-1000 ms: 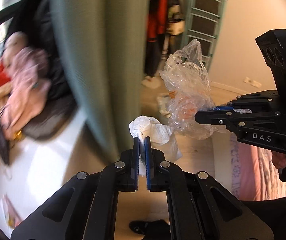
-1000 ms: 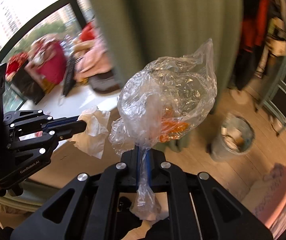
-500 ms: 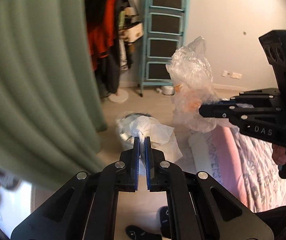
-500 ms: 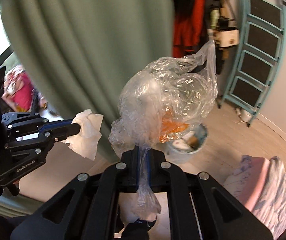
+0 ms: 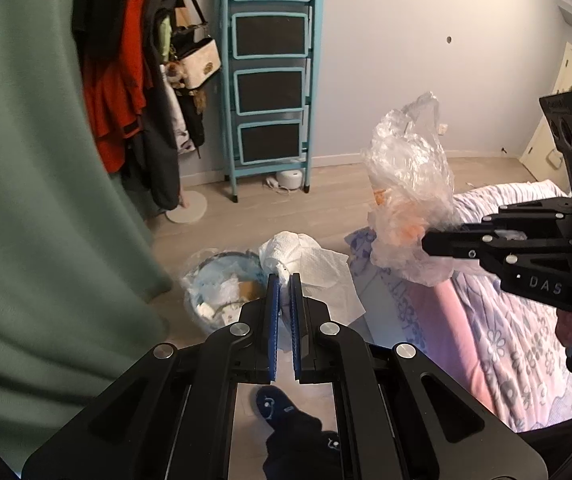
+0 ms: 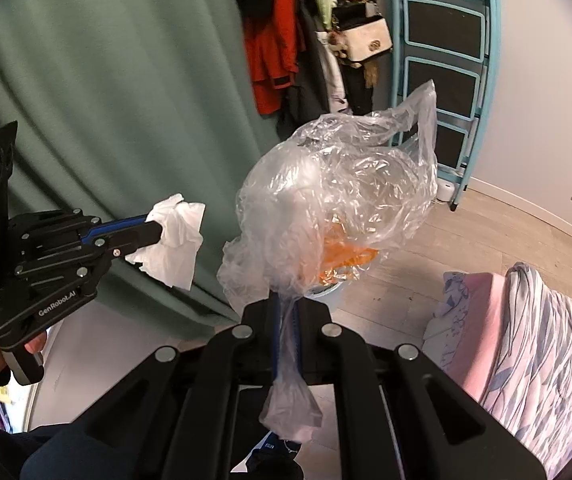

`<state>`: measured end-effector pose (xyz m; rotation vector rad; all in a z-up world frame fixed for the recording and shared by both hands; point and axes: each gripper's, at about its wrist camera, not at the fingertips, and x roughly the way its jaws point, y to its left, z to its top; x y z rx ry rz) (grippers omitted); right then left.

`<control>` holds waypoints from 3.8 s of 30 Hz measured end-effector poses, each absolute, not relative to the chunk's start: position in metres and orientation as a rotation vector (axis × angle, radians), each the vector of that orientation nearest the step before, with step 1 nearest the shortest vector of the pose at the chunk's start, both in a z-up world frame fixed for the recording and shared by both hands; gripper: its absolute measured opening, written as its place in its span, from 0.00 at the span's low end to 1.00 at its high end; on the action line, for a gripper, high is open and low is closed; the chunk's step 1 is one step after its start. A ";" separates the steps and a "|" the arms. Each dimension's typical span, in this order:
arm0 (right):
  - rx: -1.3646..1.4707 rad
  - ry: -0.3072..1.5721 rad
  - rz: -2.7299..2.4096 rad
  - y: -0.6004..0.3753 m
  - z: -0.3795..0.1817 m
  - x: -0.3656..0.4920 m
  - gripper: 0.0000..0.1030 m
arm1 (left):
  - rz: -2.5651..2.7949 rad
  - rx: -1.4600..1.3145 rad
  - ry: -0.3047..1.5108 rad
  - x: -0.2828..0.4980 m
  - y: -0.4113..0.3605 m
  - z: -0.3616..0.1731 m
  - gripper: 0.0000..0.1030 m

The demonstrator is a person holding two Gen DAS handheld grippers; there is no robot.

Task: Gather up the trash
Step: 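Carry the plastic bag and tissue in both tools over to the grey trash bin, then open the right tool over the bin while the left tool releases the tissue, then return both open tools to the window table toward the pink snack bag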

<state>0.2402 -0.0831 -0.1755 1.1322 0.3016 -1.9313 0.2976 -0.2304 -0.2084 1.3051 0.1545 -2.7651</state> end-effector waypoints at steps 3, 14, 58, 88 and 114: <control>1.161 0.293 -1.938 -0.095 -0.183 0.213 0.07 | -2.762 1.330 0.158 0.272 -0.250 -0.219 0.04; 1.293 0.312 -1.842 -0.182 -0.248 0.136 0.07 | -2.717 1.481 0.133 0.194 -0.332 -0.277 0.04; 1.341 0.754 -1.406 -0.312 -0.589 0.040 0.63 | -2.228 1.767 0.540 0.101 -0.438 -0.639 0.42; 1.072 0.807 -1.629 -0.286 -0.398 0.044 0.93 | -2.188 1.539 0.586 0.135 -0.430 -0.450 0.94; 0.888 0.723 -1.615 -0.232 -0.207 0.066 0.93 | -2.181 1.227 0.511 0.217 -0.360 -0.234 0.94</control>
